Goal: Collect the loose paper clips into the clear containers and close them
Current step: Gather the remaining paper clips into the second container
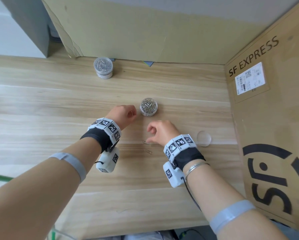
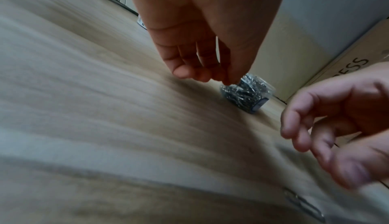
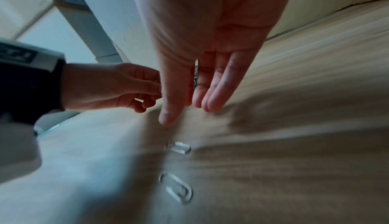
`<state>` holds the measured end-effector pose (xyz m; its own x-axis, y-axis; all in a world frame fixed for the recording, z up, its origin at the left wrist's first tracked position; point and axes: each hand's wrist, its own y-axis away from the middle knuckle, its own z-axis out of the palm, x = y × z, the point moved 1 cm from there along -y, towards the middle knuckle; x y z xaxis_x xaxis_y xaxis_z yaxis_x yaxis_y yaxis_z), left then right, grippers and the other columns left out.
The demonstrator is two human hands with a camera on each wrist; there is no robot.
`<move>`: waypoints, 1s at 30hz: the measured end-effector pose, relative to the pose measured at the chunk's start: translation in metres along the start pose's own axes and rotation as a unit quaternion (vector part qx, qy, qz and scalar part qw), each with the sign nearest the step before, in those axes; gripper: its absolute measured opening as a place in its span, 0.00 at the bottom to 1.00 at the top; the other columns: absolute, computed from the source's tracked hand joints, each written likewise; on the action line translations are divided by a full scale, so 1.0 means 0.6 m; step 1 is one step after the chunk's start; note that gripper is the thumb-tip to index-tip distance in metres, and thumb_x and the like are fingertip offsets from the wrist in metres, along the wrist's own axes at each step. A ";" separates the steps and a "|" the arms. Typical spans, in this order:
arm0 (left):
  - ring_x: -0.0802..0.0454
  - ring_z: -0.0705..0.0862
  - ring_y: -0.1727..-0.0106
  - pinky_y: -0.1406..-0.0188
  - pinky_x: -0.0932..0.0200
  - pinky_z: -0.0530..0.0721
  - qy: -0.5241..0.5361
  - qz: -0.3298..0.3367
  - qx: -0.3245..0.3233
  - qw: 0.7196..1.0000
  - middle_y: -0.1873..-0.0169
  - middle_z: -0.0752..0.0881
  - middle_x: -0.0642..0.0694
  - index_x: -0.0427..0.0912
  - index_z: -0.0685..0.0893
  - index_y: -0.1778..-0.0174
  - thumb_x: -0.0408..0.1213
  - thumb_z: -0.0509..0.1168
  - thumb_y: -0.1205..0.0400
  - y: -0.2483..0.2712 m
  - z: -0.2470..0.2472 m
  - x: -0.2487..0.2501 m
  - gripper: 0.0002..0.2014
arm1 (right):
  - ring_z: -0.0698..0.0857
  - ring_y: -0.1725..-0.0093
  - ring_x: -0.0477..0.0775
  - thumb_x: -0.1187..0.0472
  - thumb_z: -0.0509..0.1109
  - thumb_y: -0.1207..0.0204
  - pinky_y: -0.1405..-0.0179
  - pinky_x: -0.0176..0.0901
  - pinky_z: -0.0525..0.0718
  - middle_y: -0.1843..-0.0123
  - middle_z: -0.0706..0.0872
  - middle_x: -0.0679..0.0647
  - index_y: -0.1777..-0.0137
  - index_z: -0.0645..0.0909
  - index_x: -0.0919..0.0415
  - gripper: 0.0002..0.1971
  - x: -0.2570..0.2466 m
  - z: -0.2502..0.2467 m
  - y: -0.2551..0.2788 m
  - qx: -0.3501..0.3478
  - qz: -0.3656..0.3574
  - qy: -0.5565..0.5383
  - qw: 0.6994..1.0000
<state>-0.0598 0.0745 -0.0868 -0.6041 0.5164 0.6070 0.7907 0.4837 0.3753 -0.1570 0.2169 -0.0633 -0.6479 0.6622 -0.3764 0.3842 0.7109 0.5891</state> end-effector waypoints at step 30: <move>0.42 0.83 0.49 0.51 0.55 0.77 -0.009 -0.046 -0.006 0.999 0.51 0.87 0.39 0.37 0.82 0.49 0.38 0.61 0.19 0.010 0.020 -0.012 0.10 | 0.86 0.50 0.61 0.61 0.65 0.25 0.59 0.43 0.78 0.49 0.88 0.56 0.51 0.85 0.56 0.08 -0.006 0.039 0.020 -0.040 -0.032 0.162 0.985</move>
<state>-0.0521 0.0819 -0.0971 -0.6759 0.4830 0.5567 0.7327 0.5218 0.4369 -0.1347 0.2288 -0.0717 -0.8506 0.4963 -0.1739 0.2909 0.7195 0.6306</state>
